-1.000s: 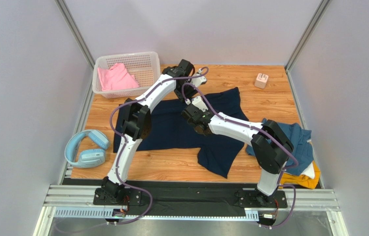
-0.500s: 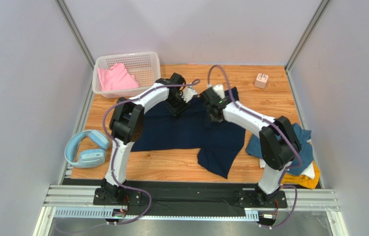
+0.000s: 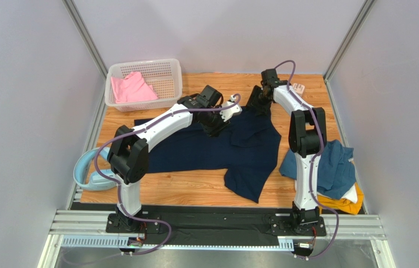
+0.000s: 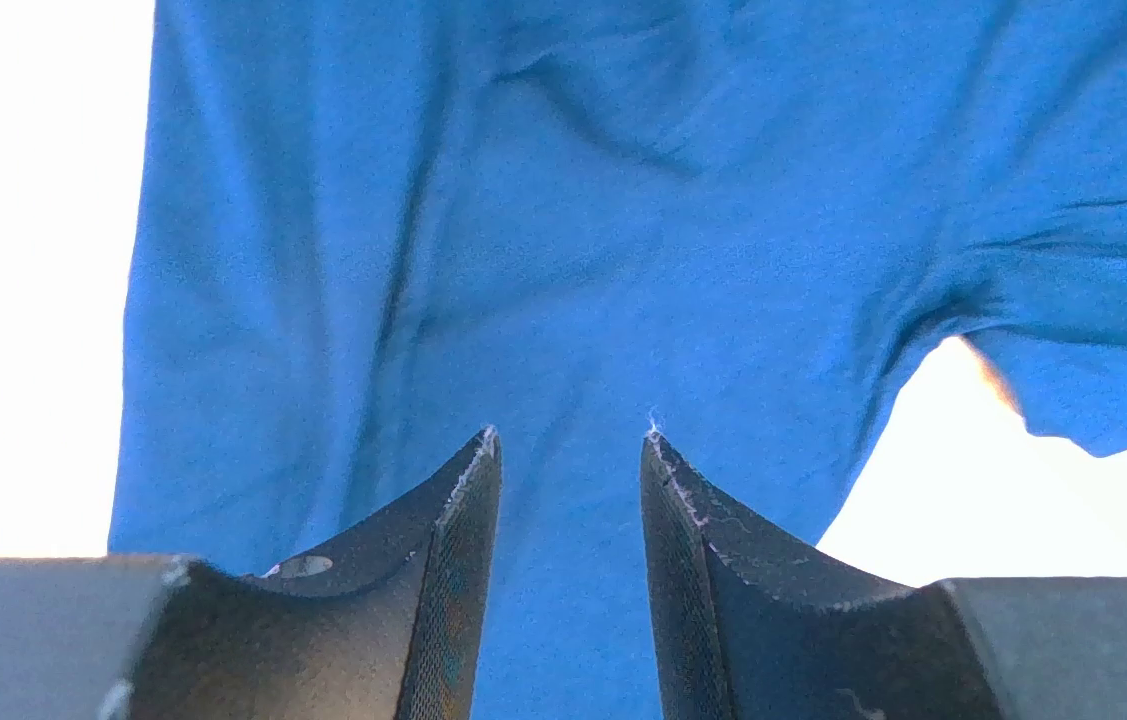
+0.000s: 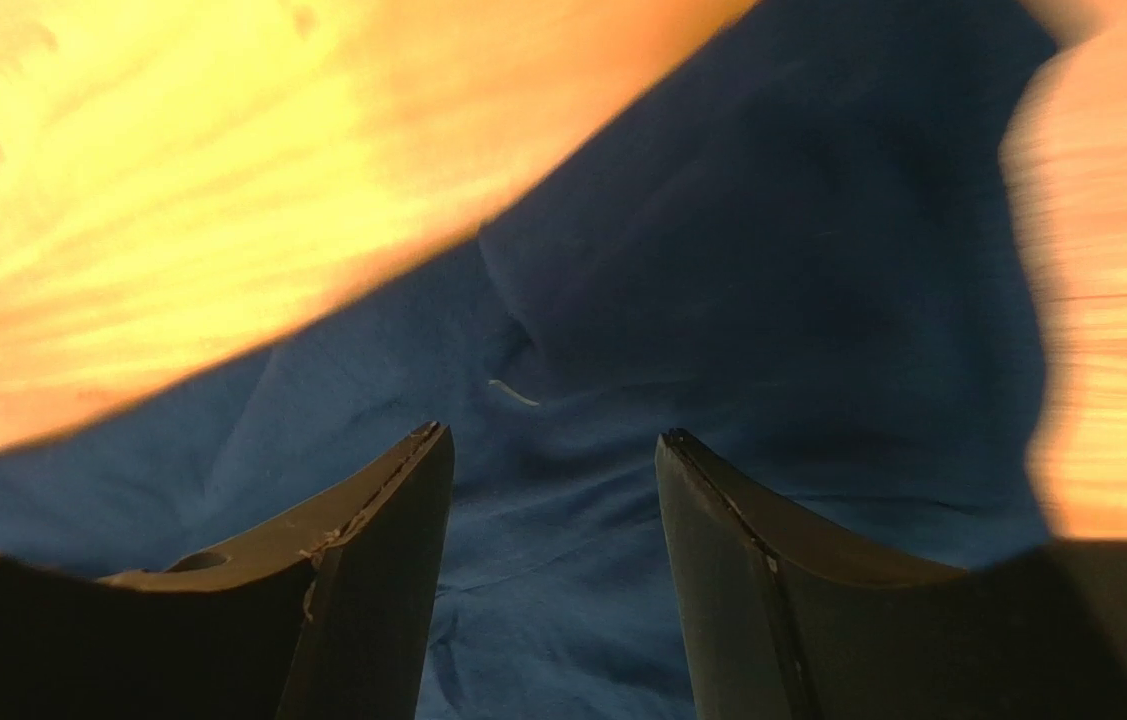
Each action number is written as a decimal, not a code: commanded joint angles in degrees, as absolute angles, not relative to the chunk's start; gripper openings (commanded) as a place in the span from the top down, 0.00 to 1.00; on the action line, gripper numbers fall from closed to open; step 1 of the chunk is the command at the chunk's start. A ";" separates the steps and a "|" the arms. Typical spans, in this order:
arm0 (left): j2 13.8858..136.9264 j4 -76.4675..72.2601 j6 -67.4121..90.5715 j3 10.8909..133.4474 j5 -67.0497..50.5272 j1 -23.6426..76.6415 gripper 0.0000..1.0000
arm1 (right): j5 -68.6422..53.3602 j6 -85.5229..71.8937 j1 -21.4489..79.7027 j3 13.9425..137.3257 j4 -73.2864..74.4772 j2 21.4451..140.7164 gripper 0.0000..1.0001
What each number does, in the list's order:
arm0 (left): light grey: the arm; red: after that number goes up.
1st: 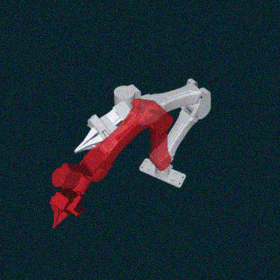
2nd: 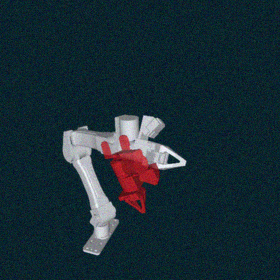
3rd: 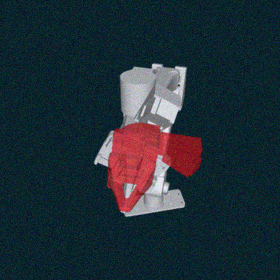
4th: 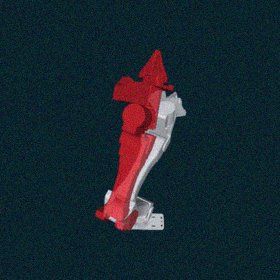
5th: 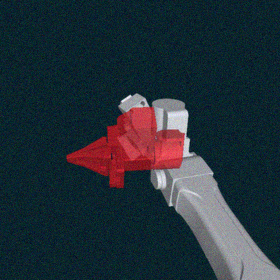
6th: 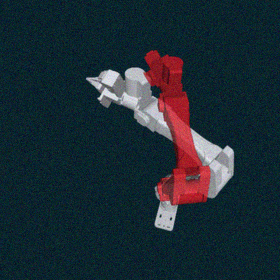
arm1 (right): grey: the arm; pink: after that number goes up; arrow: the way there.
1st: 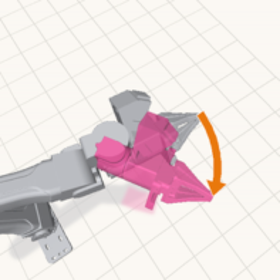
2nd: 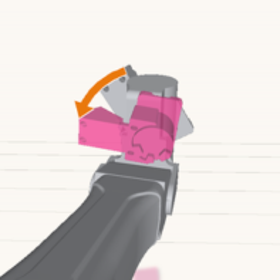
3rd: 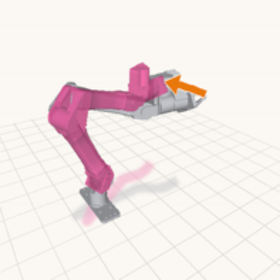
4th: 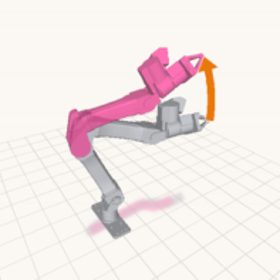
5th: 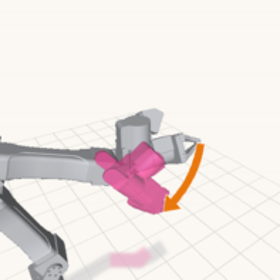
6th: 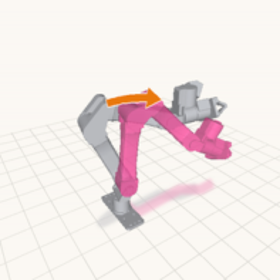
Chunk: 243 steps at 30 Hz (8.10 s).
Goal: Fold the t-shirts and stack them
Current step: Fold the flattened tshirt in 1/3 of the way
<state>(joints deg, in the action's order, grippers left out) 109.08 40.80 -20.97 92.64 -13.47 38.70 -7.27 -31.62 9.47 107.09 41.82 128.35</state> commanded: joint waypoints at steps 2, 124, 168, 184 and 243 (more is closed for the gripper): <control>112.22 39.46 -19.16 96.32 -14.50 41.92 0.53 | -17.05 -36.12 8.35 108.72 42.02 130.78 0.43; 96.24 28.83 -28.39 63.37 -1.58 6.07 0.53 | -9.23 -31.29 2.64 102.04 41.48 132.54 0.51; 114.87 37.09 -14.41 84.20 -10.99 -3.25 0.86 | -9.41 -30.85 3.25 101.25 41.22 132.19 0.52; 113.99 35.49 -14.94 84.80 -9.14 -3.25 1.00 | -9.76 -30.85 3.16 100.55 40.96 132.01 0.52; 112.08 39.72 -14.06 86.76 -11.24 -3.34 0.87 | -10.02 -30.67 3.43 100.90 40.96 132.36 0.57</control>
